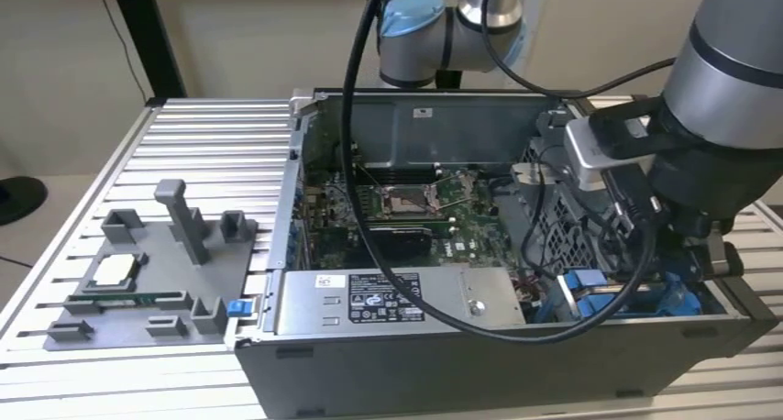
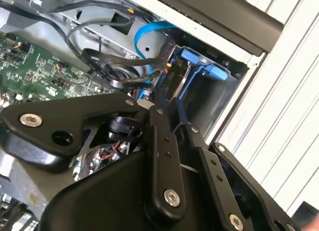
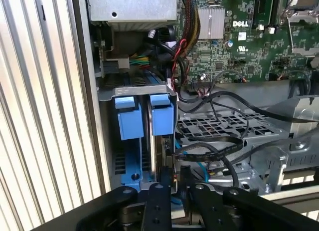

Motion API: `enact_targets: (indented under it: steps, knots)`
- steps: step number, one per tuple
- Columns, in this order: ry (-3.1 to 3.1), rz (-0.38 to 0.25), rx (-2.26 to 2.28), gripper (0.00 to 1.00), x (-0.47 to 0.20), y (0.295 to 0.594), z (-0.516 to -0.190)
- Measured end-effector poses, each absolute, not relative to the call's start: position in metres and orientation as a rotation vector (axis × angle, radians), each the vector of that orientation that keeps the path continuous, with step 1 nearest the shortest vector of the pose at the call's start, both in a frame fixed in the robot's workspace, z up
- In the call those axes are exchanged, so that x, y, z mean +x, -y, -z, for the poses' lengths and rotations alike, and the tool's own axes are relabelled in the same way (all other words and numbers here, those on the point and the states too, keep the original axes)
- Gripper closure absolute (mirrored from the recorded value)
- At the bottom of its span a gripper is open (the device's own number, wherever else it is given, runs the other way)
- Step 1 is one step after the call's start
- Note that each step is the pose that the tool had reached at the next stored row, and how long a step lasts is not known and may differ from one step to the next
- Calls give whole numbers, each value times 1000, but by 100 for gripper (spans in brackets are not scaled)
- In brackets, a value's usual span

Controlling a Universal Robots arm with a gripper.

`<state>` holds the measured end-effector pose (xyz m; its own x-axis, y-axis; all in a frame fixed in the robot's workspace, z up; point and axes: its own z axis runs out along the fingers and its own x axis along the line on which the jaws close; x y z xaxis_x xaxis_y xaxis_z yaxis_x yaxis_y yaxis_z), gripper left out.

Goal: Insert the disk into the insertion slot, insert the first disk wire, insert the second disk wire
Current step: 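Insert the second disk wire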

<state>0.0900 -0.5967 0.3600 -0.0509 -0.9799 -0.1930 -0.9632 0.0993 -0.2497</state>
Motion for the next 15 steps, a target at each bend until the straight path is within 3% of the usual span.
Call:
enact_targets:
  steps: [11, 15]
  knots:
    - [-2197, -116, -2000, 0, 110, 597, -360]
    - [-2222, -159, -2015, 0, 117, 597, -364]
